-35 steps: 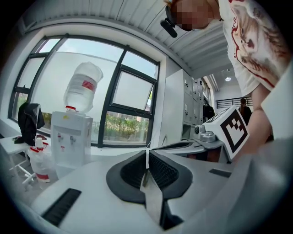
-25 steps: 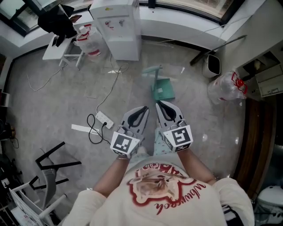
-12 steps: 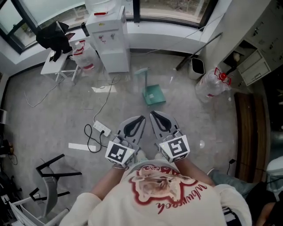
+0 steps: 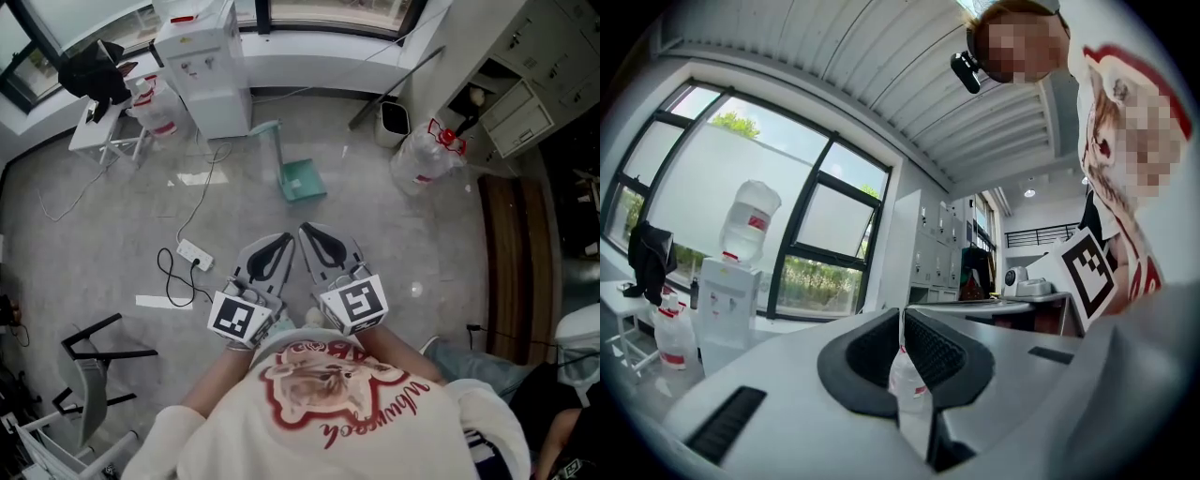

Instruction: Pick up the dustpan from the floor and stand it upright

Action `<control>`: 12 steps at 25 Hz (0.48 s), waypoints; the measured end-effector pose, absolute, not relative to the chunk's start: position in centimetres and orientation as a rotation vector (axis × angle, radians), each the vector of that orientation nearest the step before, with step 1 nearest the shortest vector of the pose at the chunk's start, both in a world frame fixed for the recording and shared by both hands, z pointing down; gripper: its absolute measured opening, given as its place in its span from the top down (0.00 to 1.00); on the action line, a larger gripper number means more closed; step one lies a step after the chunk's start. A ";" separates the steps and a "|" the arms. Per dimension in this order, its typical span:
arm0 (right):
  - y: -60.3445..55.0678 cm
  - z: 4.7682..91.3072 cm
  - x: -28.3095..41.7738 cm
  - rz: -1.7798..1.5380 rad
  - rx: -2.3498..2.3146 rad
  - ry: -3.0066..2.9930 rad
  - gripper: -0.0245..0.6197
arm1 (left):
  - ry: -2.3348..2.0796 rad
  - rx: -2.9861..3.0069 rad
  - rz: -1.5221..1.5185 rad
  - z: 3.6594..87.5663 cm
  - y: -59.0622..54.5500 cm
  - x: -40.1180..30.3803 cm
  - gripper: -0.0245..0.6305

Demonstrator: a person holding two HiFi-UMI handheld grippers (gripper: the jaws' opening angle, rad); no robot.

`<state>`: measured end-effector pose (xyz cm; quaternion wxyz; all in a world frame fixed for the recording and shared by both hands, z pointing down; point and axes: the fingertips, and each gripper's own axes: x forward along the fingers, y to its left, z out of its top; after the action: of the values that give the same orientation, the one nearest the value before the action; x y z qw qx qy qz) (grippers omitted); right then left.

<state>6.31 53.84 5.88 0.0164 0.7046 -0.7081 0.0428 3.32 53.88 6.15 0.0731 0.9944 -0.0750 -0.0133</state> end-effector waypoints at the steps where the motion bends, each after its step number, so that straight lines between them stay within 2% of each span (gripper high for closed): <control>1: 54.4 5.6 6.3 0.128 2.188 -2.208 0.91 | -0.228 2.996 -0.032 6.0 54.5 3.3 0.91; 12: 55.6 6.1 3.6 0.140 2.195 -2.216 0.91 | -0.212 3.015 -0.049 5.1 56.2 0.9 0.91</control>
<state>3.63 55.57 6.09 0.0098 0.7031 -0.7096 0.0449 0.90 56.22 5.07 0.0594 0.9956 -0.0702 -0.0162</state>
